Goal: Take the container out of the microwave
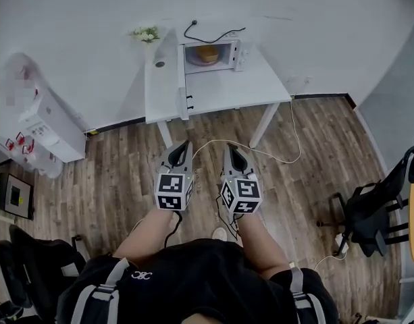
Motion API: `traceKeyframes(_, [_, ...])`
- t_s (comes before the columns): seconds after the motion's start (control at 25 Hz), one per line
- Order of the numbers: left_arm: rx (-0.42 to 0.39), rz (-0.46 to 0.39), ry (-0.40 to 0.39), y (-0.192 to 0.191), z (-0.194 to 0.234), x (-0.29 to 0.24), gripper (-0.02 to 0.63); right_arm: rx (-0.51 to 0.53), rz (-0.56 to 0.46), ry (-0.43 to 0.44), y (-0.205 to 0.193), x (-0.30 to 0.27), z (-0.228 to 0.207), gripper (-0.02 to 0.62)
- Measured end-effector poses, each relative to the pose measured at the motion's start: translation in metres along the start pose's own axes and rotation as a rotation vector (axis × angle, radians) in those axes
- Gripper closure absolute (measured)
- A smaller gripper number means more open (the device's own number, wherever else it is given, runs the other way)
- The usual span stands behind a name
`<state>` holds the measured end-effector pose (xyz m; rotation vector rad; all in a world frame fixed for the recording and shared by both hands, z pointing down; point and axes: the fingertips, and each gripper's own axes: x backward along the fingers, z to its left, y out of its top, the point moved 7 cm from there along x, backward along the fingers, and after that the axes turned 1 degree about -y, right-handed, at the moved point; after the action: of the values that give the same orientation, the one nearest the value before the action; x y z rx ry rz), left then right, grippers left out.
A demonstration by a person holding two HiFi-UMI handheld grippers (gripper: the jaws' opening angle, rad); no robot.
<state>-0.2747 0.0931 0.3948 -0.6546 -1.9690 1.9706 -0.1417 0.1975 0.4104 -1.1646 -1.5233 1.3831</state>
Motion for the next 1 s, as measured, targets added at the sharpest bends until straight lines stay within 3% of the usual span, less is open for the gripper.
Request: traceKeyframes(1.0, [0.000,0.028,0.044,-0.003,-0.064,-0.106,0.594,0.042,0.022,0.087,0.003,-0.041,-0.122,0.591])
